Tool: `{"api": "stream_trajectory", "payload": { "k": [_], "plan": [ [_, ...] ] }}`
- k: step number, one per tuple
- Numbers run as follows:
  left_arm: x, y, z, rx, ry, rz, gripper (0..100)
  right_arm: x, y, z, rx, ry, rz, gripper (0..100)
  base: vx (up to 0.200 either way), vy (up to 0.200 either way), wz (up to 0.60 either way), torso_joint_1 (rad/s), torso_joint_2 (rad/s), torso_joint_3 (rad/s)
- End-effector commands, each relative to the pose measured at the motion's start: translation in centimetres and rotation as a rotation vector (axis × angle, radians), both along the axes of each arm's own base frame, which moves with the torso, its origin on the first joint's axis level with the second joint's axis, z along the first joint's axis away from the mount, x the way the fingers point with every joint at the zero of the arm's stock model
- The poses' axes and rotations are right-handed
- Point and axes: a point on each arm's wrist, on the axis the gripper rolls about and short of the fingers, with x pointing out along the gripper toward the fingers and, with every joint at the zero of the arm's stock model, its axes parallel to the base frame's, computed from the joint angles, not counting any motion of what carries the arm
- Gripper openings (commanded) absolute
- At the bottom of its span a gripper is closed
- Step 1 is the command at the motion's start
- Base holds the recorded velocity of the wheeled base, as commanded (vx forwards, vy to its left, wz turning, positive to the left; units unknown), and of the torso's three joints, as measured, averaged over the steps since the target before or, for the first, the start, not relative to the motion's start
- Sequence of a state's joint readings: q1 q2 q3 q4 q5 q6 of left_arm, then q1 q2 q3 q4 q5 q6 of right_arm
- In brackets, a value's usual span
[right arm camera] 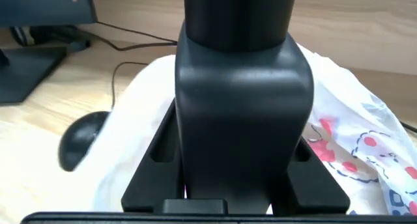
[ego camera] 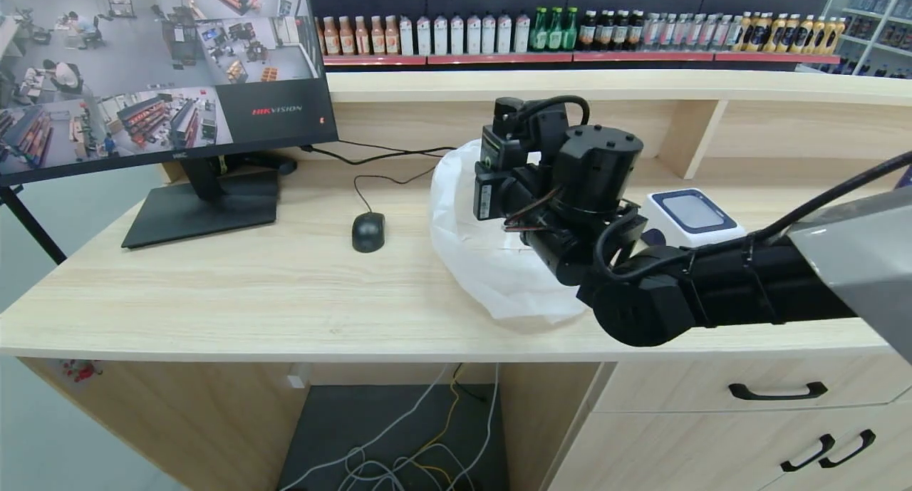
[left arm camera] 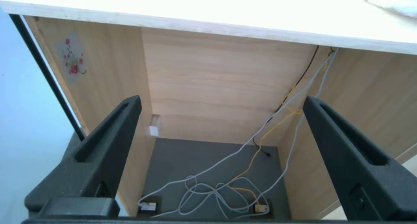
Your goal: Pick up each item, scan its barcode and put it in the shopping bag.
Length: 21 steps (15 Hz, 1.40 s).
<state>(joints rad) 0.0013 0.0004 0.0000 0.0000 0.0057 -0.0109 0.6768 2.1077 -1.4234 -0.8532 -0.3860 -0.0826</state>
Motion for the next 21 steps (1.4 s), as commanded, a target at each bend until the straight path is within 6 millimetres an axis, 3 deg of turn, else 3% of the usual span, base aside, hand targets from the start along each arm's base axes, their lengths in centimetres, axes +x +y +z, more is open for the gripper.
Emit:
{"api": "stream_trajectory", "payload": {
  "k": [1, 8, 21],
  "plan": [
    [0.0, 0.0, 0.0, 0.000, 0.000, 0.001, 100, 1.9, 0.1, -1.7, -0.007, 0.007, -0.026, 0, 0.000, 0.000, 0.00, 0.000, 0.00, 0.000],
    [0.0, 0.0, 0.0, -0.001, 0.000, 0.001, 100, 4.1, 0.7, -4.9, -0.010, 0.013, -0.033, 0, 0.000, 0.000, 0.00, 0.000, 0.00, 0.000],
    [0.0, 0.0, 0.0, 0.000, 0.000, 0.001, 100, 4.9, 0.9, -7.7, -0.032, 0.065, -0.036, 0, 0.000, 0.000, 0.00, 0.000, 0.00, 0.000]
  ]
}}
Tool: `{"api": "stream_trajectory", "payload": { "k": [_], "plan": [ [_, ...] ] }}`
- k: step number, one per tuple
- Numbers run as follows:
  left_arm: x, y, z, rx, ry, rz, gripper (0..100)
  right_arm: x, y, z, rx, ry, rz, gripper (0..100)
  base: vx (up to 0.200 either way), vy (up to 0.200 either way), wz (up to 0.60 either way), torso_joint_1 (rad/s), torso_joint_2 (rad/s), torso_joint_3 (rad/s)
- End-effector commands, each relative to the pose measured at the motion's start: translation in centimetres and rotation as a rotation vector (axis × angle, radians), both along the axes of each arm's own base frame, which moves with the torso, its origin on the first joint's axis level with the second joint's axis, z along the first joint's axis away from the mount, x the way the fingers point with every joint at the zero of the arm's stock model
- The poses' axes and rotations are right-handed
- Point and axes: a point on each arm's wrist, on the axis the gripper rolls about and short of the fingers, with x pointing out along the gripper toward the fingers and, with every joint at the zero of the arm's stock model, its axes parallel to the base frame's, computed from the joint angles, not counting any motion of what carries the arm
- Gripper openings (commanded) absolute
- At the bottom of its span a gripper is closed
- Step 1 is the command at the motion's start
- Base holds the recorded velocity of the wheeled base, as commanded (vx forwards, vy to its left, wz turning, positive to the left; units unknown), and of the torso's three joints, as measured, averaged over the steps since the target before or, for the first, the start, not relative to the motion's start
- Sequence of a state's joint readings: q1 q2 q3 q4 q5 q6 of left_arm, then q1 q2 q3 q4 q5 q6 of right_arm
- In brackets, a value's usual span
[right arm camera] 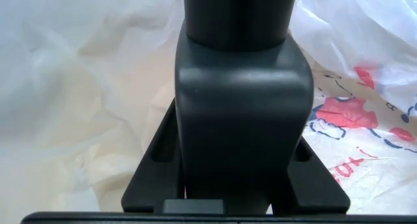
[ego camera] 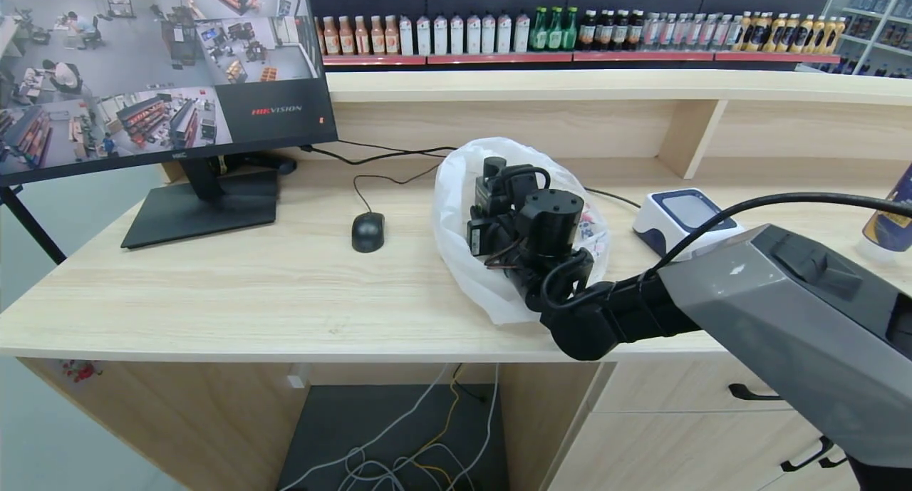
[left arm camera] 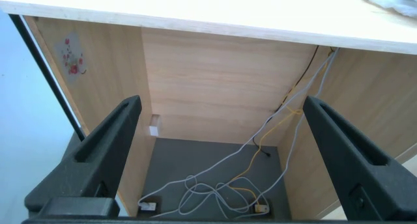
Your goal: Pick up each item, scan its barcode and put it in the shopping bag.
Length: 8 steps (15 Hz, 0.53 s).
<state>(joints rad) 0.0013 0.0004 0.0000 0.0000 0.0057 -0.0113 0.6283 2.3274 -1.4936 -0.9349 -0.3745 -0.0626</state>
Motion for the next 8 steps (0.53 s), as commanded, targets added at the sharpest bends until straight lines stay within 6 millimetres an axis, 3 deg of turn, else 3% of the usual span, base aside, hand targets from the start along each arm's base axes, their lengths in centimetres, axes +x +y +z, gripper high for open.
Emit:
{"api": "stream_trajectory", "payload": {
  "k": [1, 8],
  "plan": [
    [0.00, 0.00, 0.01, -0.001, -0.002, 0.001, 100, 0.18, 0.08, -0.70, -0.006, 0.015, 0.000, 0, 0.000, 0.000, 0.00, 0.000, 0.00, 0.000],
    [0.00, 0.00, 0.00, 0.001, 0.000, 0.001, 100, 0.12, 0.13, -1.21, -0.006, 0.029, 0.003, 0, 0.000, 0.000, 0.00, 0.000, 0.00, 0.000]
  ]
}}
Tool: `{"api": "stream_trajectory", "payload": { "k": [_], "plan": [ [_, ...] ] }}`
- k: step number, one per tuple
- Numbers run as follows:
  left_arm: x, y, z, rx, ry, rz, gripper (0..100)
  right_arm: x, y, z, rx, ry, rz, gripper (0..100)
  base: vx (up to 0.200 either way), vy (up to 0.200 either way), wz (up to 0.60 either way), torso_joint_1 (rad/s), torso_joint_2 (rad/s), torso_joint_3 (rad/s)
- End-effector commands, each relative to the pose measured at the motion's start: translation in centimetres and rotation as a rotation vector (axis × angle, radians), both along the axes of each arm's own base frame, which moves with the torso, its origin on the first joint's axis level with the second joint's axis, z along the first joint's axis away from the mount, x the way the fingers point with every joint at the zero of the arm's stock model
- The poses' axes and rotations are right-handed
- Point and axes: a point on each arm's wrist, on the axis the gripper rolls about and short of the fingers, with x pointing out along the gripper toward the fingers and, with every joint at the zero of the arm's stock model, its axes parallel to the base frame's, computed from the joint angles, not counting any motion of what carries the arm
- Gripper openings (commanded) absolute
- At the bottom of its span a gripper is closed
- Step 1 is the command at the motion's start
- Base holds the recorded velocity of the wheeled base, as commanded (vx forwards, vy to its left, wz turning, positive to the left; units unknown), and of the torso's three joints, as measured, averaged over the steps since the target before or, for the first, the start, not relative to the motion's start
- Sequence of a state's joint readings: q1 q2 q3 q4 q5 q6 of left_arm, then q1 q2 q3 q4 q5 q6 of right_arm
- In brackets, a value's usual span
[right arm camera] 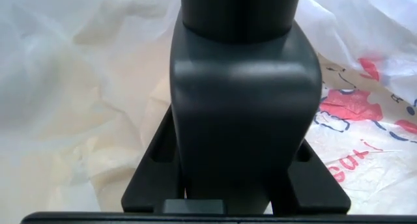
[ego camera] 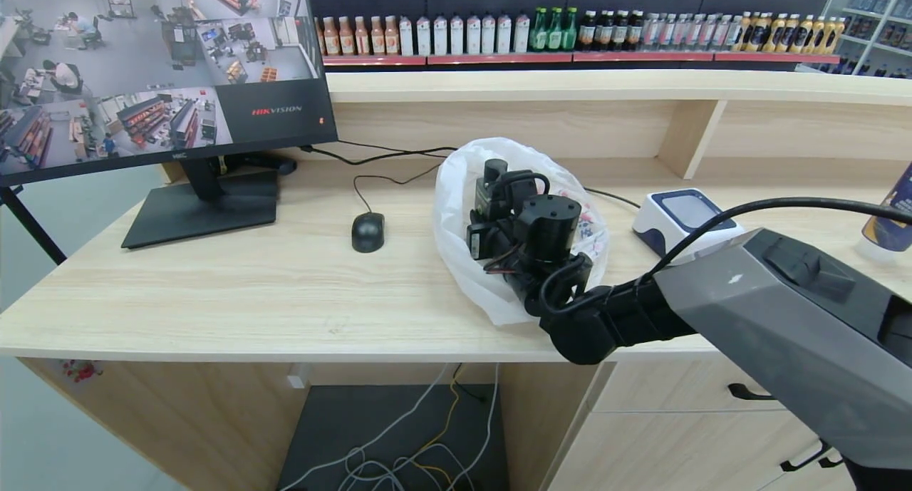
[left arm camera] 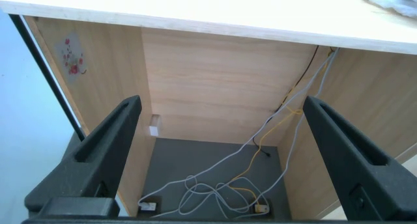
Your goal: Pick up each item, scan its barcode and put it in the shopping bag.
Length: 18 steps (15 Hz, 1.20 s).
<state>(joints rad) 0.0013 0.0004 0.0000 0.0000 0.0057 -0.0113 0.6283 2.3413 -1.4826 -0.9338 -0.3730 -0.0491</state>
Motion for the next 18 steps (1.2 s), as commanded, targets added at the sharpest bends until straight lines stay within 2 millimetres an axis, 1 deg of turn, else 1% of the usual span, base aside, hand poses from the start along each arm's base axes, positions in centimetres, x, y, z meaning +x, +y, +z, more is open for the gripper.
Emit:
{"api": "stream_trajectory", "payload": {
  "k": [1, 6, 7, 11, 13, 16, 18],
  "plan": [
    [0.0, 0.0, 0.0, -0.001, 0.000, 0.001, 100, 0.0, 0.1, -0.2, -0.004, 0.005, 0.001, 0, 0.000, 0.000, 0.00, 0.000, 0.00, 0.000],
    [0.0, 0.0, 0.0, 0.001, 0.000, 0.001, 100, -0.1, 0.2, -0.2, 0.025, 0.005, 0.004, 0, 0.000, 0.000, 0.00, 0.000, 0.00, 0.000],
    [0.0, 0.0, 0.0, -0.001, -0.002, 0.001, 100, -0.1, 0.1, -0.2, 0.029, 0.002, 0.006, 100, 0.000, 0.000, 0.00, 0.000, 0.00, 0.000],
    [0.0, 0.0, 0.0, 0.001, 0.000, 0.001, 100, -0.5, 0.3, 0.2, 0.065, -0.055, 0.014, 100, 0.000, 0.000, 0.00, 0.000, 0.00, 0.000],
    [0.0, 0.0, 0.0, -0.001, 0.000, 0.001, 100, -0.8, 0.4, 0.9, 0.076, -0.078, 0.013, 100, 0.000, 0.000, 0.00, 0.000, 0.00, 0.000],
    [0.0, 0.0, 0.0, 0.001, 0.000, 0.001, 100, -1.6, 0.3, 2.9, 0.090, -0.116, 0.020, 100, 0.000, 0.000, 0.00, 0.000, 0.00, 0.000],
    [0.0, 0.0, 0.0, -0.001, 0.000, 0.001, 100, -2.3, -0.2, 5.4, 0.089, -0.174, 0.010, 100, 0.000, 0.000, 0.00, 0.000, 0.00, 0.000]
  ]
}}
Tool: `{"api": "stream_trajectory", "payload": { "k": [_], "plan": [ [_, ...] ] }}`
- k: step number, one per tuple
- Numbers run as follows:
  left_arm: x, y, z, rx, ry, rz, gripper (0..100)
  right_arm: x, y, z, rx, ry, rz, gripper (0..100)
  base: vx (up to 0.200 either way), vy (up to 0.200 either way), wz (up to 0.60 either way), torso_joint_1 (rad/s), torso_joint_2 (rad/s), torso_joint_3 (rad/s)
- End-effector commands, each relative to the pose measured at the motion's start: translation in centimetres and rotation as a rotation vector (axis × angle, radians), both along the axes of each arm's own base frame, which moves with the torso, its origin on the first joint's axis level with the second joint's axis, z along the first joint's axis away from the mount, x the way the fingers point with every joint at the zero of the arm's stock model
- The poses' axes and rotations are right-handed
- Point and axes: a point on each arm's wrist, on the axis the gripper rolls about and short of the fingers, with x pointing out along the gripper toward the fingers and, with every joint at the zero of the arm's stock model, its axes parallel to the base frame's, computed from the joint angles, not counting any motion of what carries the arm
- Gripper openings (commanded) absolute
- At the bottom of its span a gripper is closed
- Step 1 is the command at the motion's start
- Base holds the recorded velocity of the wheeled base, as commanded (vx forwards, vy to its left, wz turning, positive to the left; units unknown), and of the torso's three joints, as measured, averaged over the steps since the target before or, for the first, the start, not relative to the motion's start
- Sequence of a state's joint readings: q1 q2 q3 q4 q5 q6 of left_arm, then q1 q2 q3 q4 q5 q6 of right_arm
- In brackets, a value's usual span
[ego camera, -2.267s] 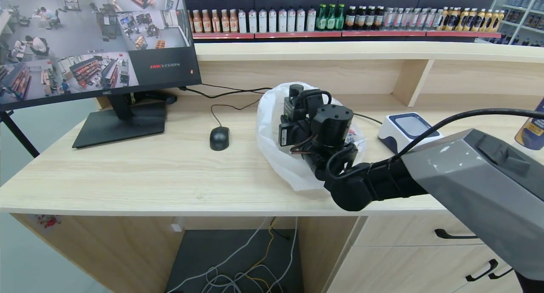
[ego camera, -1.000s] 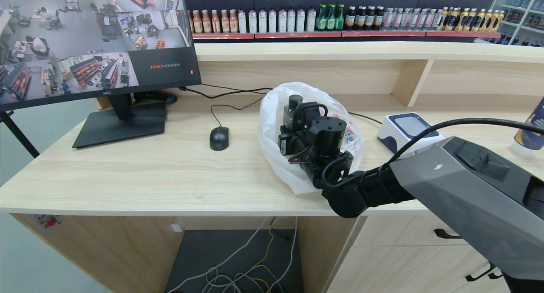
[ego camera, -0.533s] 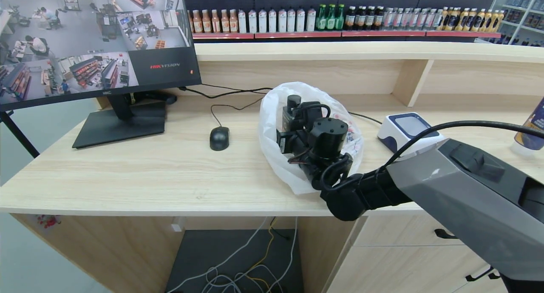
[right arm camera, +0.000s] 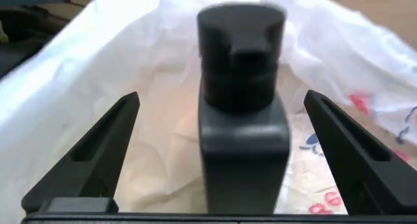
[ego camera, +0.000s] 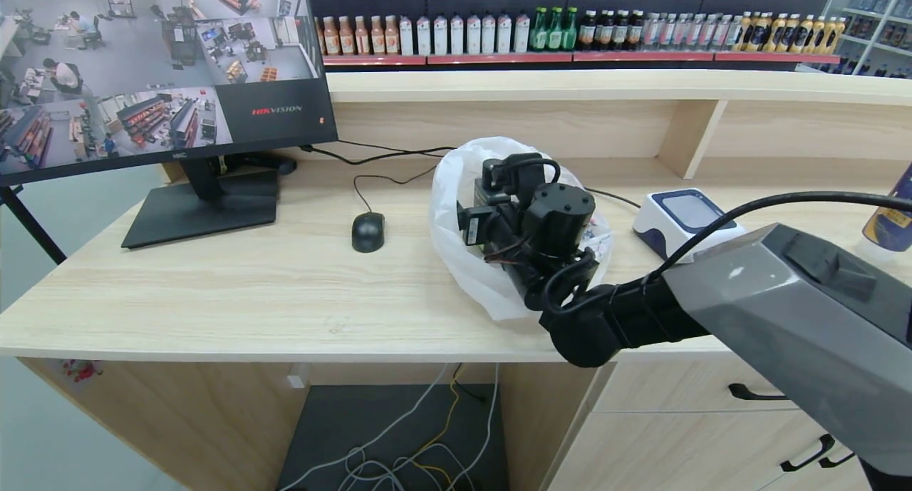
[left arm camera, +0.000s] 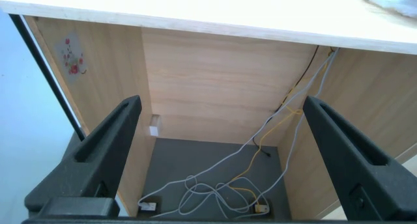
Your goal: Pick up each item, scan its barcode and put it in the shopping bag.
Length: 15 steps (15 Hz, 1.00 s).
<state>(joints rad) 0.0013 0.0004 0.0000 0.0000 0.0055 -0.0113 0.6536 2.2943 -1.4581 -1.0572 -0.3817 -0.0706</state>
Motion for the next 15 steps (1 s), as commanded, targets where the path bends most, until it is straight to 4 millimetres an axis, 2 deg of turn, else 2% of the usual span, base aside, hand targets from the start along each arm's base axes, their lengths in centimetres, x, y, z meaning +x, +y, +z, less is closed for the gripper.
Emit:
{"api": "stream_trajectory", "payload": {
  "k": [1, 5, 9, 13, 15],
  "plan": [
    [0.0, 0.0, 0.0, 0.001, 0.000, 0.001, 100, -1.1, -0.8, 3.5, 0.023, -0.070, -0.007, 100, 0.000, 0.000, 0.00, 0.000, 0.00, 0.000],
    [0.0, 0.0, 0.0, 0.001, 0.000, 0.001, 100, -2.9, -1.9, 6.0, 0.056, -0.113, -0.010, 100, 0.000, 0.000, 0.00, 0.000, 0.00, 0.000],
    [0.0, 0.0, 0.0, -0.001, 0.000, 0.001, 100, -5.8, -2.5, 8.2, 0.059, -0.132, 0.019, 100, 0.000, 0.000, 0.00, 0.000, 0.00, 0.000],
    [0.0, 0.0, 0.0, -0.001, 0.000, 0.001, 100, -8.0, -4.1, 9.4, 0.060, -0.133, 0.023, 100, 0.000, 0.000, 0.00, 0.000, 0.00, 0.000],
    [0.0, 0.0, 0.0, -0.001, 0.000, 0.001, 100, -10.2, -4.4, 9.8, 0.075, -0.146, 0.055, 100, 0.000, 0.000, 0.00, 0.000, 0.00, 0.000]
  ]
}}
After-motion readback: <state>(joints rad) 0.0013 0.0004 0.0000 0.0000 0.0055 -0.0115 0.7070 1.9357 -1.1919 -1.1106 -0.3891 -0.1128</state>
